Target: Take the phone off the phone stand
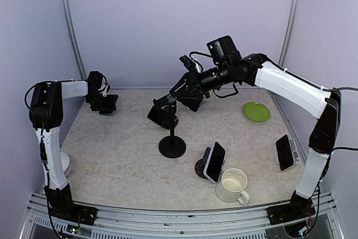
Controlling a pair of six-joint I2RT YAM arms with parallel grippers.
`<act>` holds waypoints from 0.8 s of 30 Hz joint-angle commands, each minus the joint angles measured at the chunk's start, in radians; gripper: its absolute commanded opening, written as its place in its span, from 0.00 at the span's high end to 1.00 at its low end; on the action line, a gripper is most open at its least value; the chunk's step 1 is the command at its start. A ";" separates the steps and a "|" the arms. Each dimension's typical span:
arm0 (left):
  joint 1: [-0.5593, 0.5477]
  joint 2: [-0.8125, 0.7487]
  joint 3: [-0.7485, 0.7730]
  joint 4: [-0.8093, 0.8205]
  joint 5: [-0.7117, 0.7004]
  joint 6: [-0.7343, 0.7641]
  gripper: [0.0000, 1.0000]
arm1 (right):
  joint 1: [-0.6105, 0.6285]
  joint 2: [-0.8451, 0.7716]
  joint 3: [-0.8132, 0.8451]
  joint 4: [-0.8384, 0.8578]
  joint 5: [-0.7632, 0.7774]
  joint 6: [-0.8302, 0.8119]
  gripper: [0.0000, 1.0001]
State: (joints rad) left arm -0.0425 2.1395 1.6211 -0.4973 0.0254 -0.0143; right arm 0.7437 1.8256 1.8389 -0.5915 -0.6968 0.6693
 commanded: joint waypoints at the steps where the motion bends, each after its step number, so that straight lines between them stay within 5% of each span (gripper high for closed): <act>1: 0.016 0.029 0.041 0.039 -0.008 0.023 0.57 | -0.010 -0.007 0.046 0.051 -0.056 -0.027 1.00; 24: 0.028 0.044 -0.007 0.000 0.022 0.027 0.55 | -0.015 0.041 0.109 0.025 -0.104 -0.053 1.00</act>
State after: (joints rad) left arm -0.0181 2.2124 1.6241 -0.4904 0.0254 0.0223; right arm 0.7418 1.8721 1.9003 -0.6388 -0.7612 0.6399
